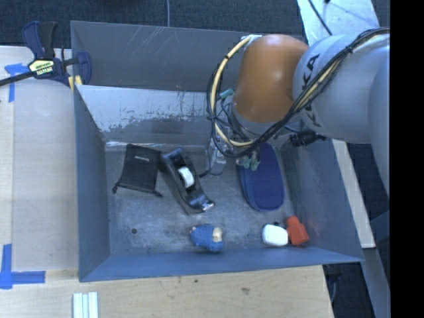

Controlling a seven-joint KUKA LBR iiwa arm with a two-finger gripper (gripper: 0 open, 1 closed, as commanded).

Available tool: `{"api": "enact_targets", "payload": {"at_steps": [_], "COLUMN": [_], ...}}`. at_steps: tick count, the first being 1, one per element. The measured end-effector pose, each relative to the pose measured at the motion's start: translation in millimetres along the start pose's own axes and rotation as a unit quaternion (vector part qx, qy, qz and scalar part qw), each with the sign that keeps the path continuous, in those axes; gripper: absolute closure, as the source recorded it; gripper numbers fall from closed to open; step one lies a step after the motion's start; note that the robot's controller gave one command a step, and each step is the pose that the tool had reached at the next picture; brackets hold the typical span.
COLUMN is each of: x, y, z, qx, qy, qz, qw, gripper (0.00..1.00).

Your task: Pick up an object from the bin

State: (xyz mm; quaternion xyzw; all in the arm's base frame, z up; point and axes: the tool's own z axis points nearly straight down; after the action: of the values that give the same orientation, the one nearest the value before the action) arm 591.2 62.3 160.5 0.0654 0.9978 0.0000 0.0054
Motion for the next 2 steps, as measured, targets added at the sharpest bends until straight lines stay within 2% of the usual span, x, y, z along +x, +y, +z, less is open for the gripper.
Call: {"api": "enact_targets", "payload": {"at_steps": [1, 2], "x": [2.0, 42.1], "y": [1.9, 31.2], "z": [5.1, 26.2], "qx": [0.000, 0.000], "qy": [0.0038, 0.0059], "qz": [-0.002, 0.029], "qw": [1.0000, 0.9996], "gripper": [0.00, 0.00]}}
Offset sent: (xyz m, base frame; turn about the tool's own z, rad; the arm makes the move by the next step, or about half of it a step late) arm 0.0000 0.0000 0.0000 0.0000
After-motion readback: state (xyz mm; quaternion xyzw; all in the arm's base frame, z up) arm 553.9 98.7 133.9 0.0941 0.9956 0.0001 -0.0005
